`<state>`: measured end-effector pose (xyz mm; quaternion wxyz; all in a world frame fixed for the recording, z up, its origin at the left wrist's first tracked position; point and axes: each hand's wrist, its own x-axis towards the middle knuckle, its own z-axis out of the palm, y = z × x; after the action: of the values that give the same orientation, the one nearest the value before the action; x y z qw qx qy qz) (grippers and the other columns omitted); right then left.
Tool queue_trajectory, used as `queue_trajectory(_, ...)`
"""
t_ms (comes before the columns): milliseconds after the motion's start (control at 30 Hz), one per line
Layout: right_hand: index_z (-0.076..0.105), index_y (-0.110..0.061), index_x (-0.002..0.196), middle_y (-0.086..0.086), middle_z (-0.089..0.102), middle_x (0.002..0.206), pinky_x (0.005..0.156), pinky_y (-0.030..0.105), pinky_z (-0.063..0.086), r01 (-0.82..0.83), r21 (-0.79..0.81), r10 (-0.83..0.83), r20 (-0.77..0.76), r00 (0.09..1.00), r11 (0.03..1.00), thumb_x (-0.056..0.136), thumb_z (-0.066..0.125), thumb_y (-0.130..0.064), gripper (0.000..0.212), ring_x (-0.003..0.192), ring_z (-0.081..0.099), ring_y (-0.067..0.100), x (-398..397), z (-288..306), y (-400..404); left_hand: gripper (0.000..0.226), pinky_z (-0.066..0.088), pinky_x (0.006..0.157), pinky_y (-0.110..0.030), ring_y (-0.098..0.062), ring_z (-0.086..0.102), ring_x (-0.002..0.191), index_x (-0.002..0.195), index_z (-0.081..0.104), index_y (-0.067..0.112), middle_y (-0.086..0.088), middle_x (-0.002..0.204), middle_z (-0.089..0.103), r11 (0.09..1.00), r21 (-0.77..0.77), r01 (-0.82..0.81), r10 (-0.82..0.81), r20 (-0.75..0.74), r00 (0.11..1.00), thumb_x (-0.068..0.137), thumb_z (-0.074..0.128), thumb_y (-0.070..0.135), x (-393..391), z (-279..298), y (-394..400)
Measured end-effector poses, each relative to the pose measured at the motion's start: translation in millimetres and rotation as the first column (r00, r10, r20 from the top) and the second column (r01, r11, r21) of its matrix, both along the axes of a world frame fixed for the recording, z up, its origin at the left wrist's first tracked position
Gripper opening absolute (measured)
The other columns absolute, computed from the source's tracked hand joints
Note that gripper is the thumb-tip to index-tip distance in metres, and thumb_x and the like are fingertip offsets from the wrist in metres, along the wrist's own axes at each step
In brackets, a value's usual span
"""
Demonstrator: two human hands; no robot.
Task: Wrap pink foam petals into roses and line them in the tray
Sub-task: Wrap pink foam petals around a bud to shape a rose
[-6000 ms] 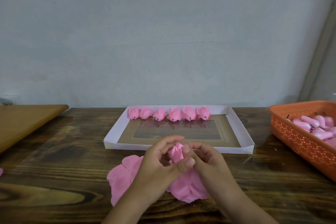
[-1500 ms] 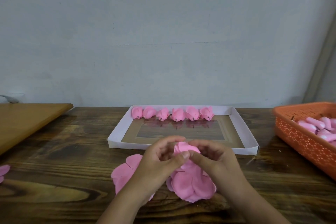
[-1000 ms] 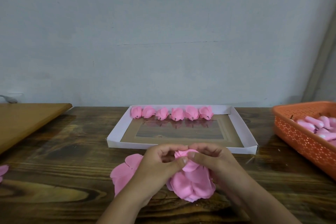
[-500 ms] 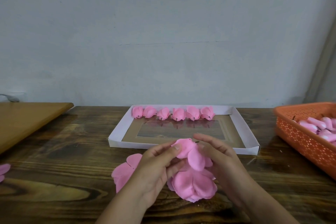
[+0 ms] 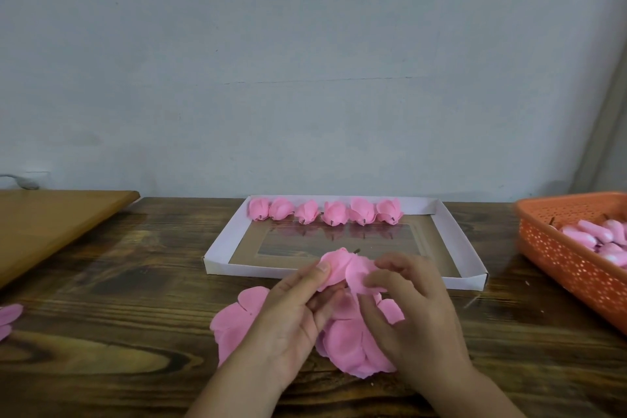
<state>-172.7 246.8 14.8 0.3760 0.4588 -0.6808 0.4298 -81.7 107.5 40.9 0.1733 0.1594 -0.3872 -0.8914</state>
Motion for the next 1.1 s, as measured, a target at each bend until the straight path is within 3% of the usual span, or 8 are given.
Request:
queue_trajectory(67, 0.071, -0.013, 0.087, -0.003, 0.058, 0.100, 0.067, 0.033, 0.050, -0.014, -0.022, 0.014, -0.012, 1.000, 1.000, 0.077, 0.075, -0.011, 0.011, 0.087, 0.056, 0.015, 1, 0, 0, 0.030, 0.061, 0.067, -0.025, -0.023, 0.076, 0.092, 0.102, 0.077, -0.005, -0.023, 0.112, 0.074, 1.000, -0.010, -0.010, 0.010, 0.005, 1.000, 0.076, 0.073, 0.011, 0, 0, 2)
queue_trajectory(167, 0.069, -0.014, 0.088, -0.008, 0.057, 0.097, 0.072, 0.025, 0.047, -0.051, -0.034, 0.052, 0.028, 0.998, 0.998, 0.076, 0.075, -0.007, 0.015, 0.087, 0.056, 0.010, 6, 1, -1, 0.040, 0.062, 0.071, -0.027, -0.025, 0.076, 0.095, 0.110, 0.073, -0.007, -0.024, 0.112, 0.074, 0.999, -0.032, -0.019, 0.019, 0.005, 1.000, 0.075, 0.073, 0.013, 0, -1, 3)
queue_trajectory(333, 0.070, -0.018, 0.091, -0.013, 0.056, 0.099, 0.072, 0.029, 0.050, -0.133, 0.016, 0.132, 0.045, 0.990, 0.991, 0.084, 0.067, -0.016, 0.008, 0.089, 0.059, 0.012, 9, 2, -1, 0.044, 0.062, 0.085, -0.032, -0.033, 0.071, 0.111, 0.118, 0.065, -0.011, -0.024, 0.116, 0.072, 0.997, -0.072, -0.002, 0.004, 0.032, 0.999, 0.084, 0.068, 0.016, -1, -4, 9)
queue_trajectory(433, 0.069, -0.018, 0.089, -0.013, 0.054, 0.101, 0.073, 0.032, 0.051, -0.134, 0.051, 0.133, 0.035, 0.991, 0.990, 0.083, 0.070, -0.014, 0.007, 0.090, 0.059, 0.014, 9, 2, -1, 0.043, 0.062, 0.080, -0.031, -0.033, 0.072, 0.108, 0.115, 0.068, -0.010, -0.025, 0.114, 0.073, 0.995, -0.102, 0.003, 0.000, 0.026, 1.000, 0.082, 0.069, 0.018, -1, -5, 11)
queue_trajectory(567, 0.070, -0.020, 0.089, -0.011, 0.054, 0.098, 0.071, 0.031, 0.050, -0.120, 0.094, 0.115, 0.054, 0.992, 0.988, 0.082, 0.069, -0.017, 0.007, 0.088, 0.058, 0.013, 7, 1, -1, 0.045, 0.061, 0.088, -0.034, -0.035, 0.069, 0.113, 0.114, 0.068, -0.011, -0.025, 0.116, 0.072, 0.995, -0.095, 0.023, -0.024, -0.008, 1.000, 0.079, 0.071, 0.018, 0, -3, 12)
queue_trajectory(733, 0.072, -0.021, 0.091, -0.013, 0.055, 0.097, 0.074, 0.028, 0.049, -0.143, 0.096, 0.136, 0.075, 0.988, 0.985, 0.083, 0.070, -0.018, 0.008, 0.090, 0.058, 0.010, 9, 2, -1, 0.019, 0.062, 0.079, -0.031, -0.032, 0.075, 0.098, 0.091, 0.078, -0.004, -0.030, 0.111, 0.072, 0.993, -0.116, 0.025, -0.029, -0.029, 0.999, 0.080, 0.069, 0.009, 2, -1, 15)
queue_trajectory(900, 0.076, -0.018, 0.091, -0.008, 0.058, 0.096, 0.067, 0.033, 0.053, -0.143, 0.107, 0.136, 0.071, 0.988, 0.984, 0.083, 0.074, -0.017, 0.008, 0.083, 0.061, 0.015, 10, 2, -2, 0.034, 0.061, 0.087, -0.036, -0.036, 0.072, 0.105, 0.106, 0.072, -0.010, -0.028, 0.110, 0.073, 0.993, -0.117, -0.022, 0.022, -0.001, 1.000, 0.080, 0.068, 0.011, 0, -4, 13)
queue_trajectory(1100, 0.077, -0.021, 0.092, -0.002, 0.058, 0.095, 0.064, 0.030, 0.052, -0.085, 0.174, 0.072, 0.077, 0.994, 0.981, 0.078, 0.079, -0.014, 0.016, 0.081, 0.055, 0.013, 8, 1, 0, 0.019, 0.064, 0.079, -0.035, -0.037, 0.074, 0.097, 0.084, 0.078, -0.004, -0.031, 0.104, 0.073, 0.986, -0.166, -0.021, 0.023, 0.010, 1.000, 0.092, 0.062, 0.000, 1, -4, 16)
